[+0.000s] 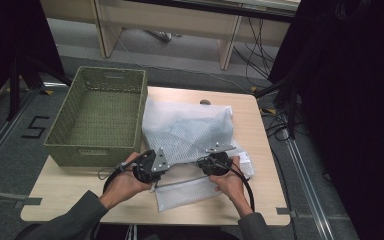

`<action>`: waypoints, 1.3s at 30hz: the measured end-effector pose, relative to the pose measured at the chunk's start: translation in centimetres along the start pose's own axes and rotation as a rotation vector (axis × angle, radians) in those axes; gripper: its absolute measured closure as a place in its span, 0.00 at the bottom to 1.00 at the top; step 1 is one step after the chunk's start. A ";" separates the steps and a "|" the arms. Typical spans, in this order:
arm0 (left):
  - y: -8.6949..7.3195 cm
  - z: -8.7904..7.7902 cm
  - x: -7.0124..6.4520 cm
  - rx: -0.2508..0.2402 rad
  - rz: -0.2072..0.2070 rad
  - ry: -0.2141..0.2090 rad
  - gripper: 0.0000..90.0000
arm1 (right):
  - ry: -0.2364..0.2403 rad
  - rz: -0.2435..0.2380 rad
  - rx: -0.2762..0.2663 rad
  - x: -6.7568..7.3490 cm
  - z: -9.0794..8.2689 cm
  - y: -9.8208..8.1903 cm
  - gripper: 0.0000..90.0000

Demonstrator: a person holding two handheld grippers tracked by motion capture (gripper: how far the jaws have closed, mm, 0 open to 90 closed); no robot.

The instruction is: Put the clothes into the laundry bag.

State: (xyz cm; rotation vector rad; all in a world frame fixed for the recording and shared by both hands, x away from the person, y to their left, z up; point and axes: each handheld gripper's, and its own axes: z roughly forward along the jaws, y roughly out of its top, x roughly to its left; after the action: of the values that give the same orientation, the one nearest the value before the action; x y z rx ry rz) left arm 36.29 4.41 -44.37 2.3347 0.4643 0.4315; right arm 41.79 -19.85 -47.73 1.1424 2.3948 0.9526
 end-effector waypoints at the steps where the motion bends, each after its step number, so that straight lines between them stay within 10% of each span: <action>1: 0.0 0.3 -0.5 -0.001 -0.016 -0.039 0.79 | -0.007 0.012 -0.027 0.0 0.2 -0.1 0.83; 4: 0.1 2.5 -2.4 0.051 -0.007 -0.160 0.66 | 0.002 0.007 0.005 -0.3 0.2 -0.3 0.83; 9: 0.3 6.1 -4.4 0.078 0.001 -0.184 0.48 | -0.005 0.017 -0.015 0.0 0.9 -0.6 0.82; 17: 0.1 7.1 -5.1 0.093 0.011 -0.208 0.98 | 0.019 0.007 0.042 0.7 1.0 -0.6 0.93; 25: -2.2 4.7 -4.4 0.123 -0.010 -0.255 0.99 | 0.018 -0.047 0.082 2.5 2.2 -0.9 0.95; 30: -2.2 4.6 -4.5 0.137 -0.011 -0.248 0.99 | -0.081 -0.089 0.066 3.3 3.3 -0.2 0.98; 39: -2.2 4.6 -4.7 0.124 -0.021 -0.250 0.99 | -0.208 -0.021 0.007 0.4 6.8 2.4 0.99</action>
State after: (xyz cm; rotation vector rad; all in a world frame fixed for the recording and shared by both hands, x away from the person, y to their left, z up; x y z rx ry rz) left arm 33.62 1.19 -49.94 2.4591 0.4036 0.1003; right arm 46.57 -15.54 -50.97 1.1554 2.2407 0.7781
